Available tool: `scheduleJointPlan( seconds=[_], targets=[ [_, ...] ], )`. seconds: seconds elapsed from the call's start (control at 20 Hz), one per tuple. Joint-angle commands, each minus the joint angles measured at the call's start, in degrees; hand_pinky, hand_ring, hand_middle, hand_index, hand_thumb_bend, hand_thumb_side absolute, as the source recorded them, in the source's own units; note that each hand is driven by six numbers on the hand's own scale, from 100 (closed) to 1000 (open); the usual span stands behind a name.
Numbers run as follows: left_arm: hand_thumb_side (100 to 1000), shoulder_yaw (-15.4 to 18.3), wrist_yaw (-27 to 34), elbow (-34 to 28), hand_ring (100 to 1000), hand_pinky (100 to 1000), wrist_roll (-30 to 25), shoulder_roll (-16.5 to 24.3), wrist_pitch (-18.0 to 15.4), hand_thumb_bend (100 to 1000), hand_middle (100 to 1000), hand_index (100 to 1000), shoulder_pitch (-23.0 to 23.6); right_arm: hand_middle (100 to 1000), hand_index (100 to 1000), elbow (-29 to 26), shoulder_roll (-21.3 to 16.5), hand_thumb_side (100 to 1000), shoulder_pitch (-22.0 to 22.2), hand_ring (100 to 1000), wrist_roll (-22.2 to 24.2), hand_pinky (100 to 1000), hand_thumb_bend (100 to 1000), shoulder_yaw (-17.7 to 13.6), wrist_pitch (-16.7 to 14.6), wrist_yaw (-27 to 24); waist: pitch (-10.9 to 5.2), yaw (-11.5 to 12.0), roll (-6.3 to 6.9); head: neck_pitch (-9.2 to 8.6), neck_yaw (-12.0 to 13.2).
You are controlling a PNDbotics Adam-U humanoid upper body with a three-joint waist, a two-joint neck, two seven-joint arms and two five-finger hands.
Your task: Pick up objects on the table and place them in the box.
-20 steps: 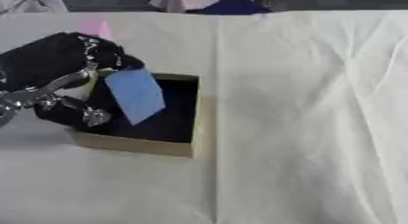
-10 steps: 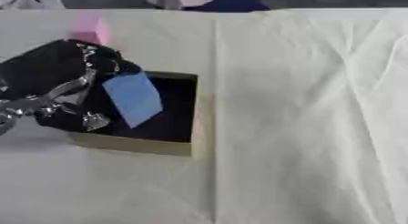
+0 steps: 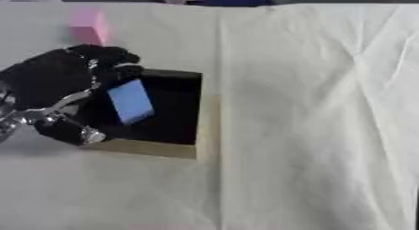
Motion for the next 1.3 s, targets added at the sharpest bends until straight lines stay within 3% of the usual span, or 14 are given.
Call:
scheduleJointPlan(
  seconds=[0.05, 0.1, 0.25, 0.4, 0.85, 1.05, 1.3],
  targets=[
    [209, 1.22, -1.50, -0.84, 991, 918, 0.14, 0.39, 0.26, 547, 958, 993, -0.40, 485, 717, 0.26, -1.97, 841, -1.35, 849, -0.10, 786, 310, -0.37, -0.20, -0.44, -0.65, 0.18, -0.18, 0.12, -1.32],
    [200, 1.25, -1.56, -0.84, 984, 914, 0.22, 0.31, 0.28, 524, 949, 987, -0.38, 485, 717, 0.48, -2.04, 841, -1.49, 849, -0.10, 786, 310, -0.36, -0.27, -0.51, -0.58, 0.23, -0.24, 0.13, -1.56],
    [114, 2.13, -0.41, -0.84, 951, 898, 1.86, -0.31, 1.41, 342, 906, 965, -0.28, 485, 717, 1.00, -2.25, 842, -1.86, 849, -0.18, 786, 311, -0.44, -0.38, -0.62, -0.29, 0.39, -0.53, 0.03, -1.74],
    [119, 3.87, 1.94, -0.84, 922, 886, 4.31, -1.13, 2.52, 100, 878, 943, -0.96, 488, 719, 1.12, -2.30, 845, -2.14, 848, -0.41, 787, 307, -0.59, -0.46, -0.39, -0.17, 0.62, -0.83, -0.11, -1.44],
    [187, 12.16, 9.87, -0.84, 885, 857, 11.90, 0.18, 7.62, 100, 868, 941, -4.00, 490, 720, 0.76, -2.33, 849, -2.37, 847, -0.76, 788, 307, -0.91, -0.04, 0.92, -0.27, 1.42, -1.32, 0.01, -1.42],
    [173, 13.29, 13.39, -0.59, 901, 861, 10.40, 0.99, 8.92, 100, 885, 939, -6.48, 490, 720, 1.02, -2.40, 851, -2.64, 847, -0.55, 788, 306, -0.74, -0.02, 1.24, -0.31, 1.61, -1.38, -0.20, -0.92],
    [100, 14.08, 16.40, 4.28, 911, 874, 6.13, 0.96, 7.49, 100, 893, 921, -11.33, 488, 720, 1.50, -2.64, 851, -2.98, 848, -0.27, 788, 309, -0.60, -0.02, 1.31, -0.18, 1.66, -1.34, -0.70, -0.39]
  ],
)
